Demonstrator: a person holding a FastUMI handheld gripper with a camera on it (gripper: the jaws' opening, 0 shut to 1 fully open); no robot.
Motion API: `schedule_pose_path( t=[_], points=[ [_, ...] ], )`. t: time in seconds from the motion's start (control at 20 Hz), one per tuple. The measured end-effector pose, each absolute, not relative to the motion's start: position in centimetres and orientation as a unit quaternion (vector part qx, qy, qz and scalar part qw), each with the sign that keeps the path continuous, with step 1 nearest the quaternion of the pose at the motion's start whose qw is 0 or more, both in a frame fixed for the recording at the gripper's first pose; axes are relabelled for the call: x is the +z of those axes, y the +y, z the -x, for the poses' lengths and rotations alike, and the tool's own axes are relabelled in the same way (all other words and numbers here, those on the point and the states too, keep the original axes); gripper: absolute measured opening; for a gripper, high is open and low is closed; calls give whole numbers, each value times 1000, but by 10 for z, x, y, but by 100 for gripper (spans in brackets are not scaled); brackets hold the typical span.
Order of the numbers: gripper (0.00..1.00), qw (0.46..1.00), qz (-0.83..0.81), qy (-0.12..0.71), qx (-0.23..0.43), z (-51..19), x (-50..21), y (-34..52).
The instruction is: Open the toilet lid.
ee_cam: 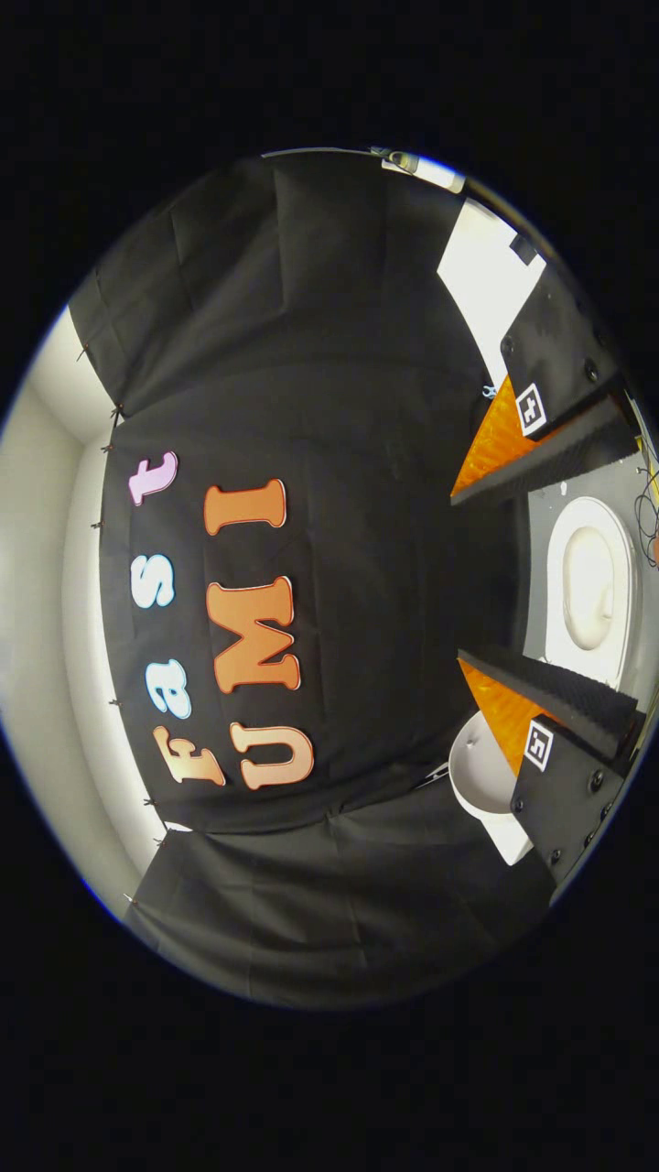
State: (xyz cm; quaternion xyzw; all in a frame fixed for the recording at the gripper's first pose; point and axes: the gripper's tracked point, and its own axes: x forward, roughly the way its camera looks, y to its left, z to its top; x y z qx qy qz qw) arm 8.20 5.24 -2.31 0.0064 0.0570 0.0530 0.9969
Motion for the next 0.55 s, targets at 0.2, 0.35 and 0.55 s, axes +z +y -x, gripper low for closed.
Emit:
schedule_pose_path(
  t=[0.2, 0.35, 0.55],
  points=[
    [97, 997, -5, 56, 54, -80, -23, 52],
    [97, 997, -5, 58, 55, -79, -23, 54],
    [97, 997, -6, 57, 54, -78, -22, 53]
  ],
)
